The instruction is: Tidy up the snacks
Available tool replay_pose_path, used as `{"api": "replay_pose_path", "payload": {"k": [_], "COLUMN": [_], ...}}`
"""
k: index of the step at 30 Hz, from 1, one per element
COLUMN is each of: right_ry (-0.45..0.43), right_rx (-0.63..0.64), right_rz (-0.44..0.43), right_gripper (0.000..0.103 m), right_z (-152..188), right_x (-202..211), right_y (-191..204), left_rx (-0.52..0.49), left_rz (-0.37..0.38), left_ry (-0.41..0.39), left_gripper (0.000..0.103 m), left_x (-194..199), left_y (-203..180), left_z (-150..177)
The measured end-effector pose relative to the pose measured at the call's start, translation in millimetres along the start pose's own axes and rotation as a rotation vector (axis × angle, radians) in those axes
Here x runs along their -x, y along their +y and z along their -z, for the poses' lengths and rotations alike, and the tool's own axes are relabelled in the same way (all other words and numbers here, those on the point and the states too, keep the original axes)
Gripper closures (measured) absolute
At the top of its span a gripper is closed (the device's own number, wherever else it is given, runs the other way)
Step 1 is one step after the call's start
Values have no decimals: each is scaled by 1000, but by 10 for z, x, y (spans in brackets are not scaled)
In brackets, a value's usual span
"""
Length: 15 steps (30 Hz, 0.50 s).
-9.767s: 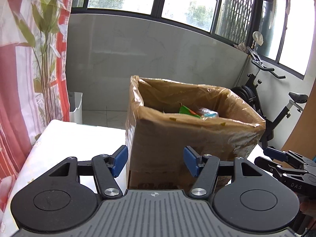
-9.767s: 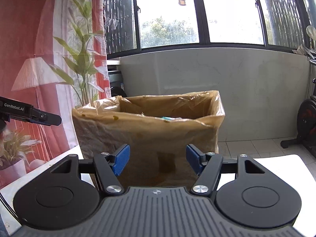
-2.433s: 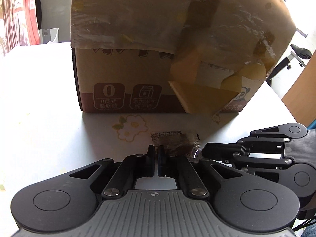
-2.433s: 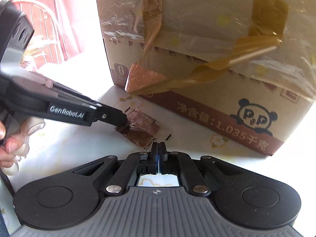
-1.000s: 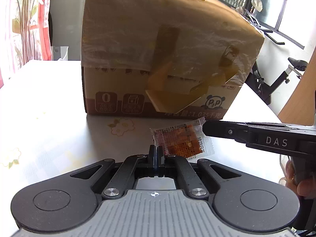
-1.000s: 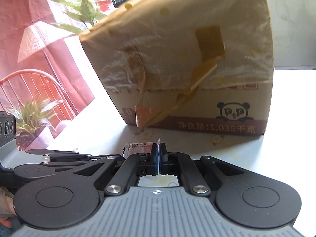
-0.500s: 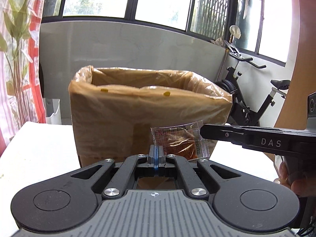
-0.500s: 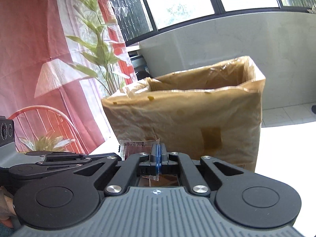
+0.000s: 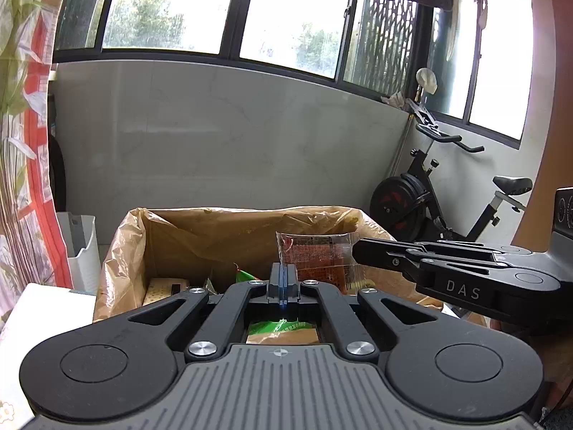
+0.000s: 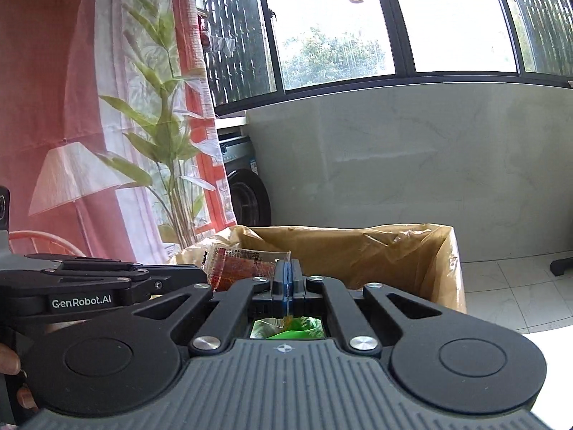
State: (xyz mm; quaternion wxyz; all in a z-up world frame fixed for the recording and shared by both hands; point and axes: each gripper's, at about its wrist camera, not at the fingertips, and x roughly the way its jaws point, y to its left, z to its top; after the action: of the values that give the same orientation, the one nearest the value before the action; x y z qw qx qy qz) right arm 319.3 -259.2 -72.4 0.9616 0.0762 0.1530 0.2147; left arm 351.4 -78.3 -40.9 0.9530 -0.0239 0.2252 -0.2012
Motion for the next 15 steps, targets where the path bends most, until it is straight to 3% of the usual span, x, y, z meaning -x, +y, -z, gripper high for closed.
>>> {"api": "replay_pose_path", "payload": {"k": [7, 9, 11, 15], "right_ry": [103, 147, 170, 169], "right_rx": [-27, -56, -74, -66], "right_rz": [76, 91, 121, 151], "right_gripper": [101, 100, 97, 96], "right_z": [52, 93, 113, 84], "right_x": [-241, -290, -302, -171], "right_y": [-184, -238, -277, -317], "left_rx": [10, -6, -13, -32], "left_rz": [-11, -26, -50, -93], "left_ry": [103, 115, 107, 84], "left_gripper": [97, 86, 57, 46], "left_x": [-356, -367, -317, -170], "left_y": [-8, 8, 37, 114], "left_z": [11, 44, 56, -40]}}
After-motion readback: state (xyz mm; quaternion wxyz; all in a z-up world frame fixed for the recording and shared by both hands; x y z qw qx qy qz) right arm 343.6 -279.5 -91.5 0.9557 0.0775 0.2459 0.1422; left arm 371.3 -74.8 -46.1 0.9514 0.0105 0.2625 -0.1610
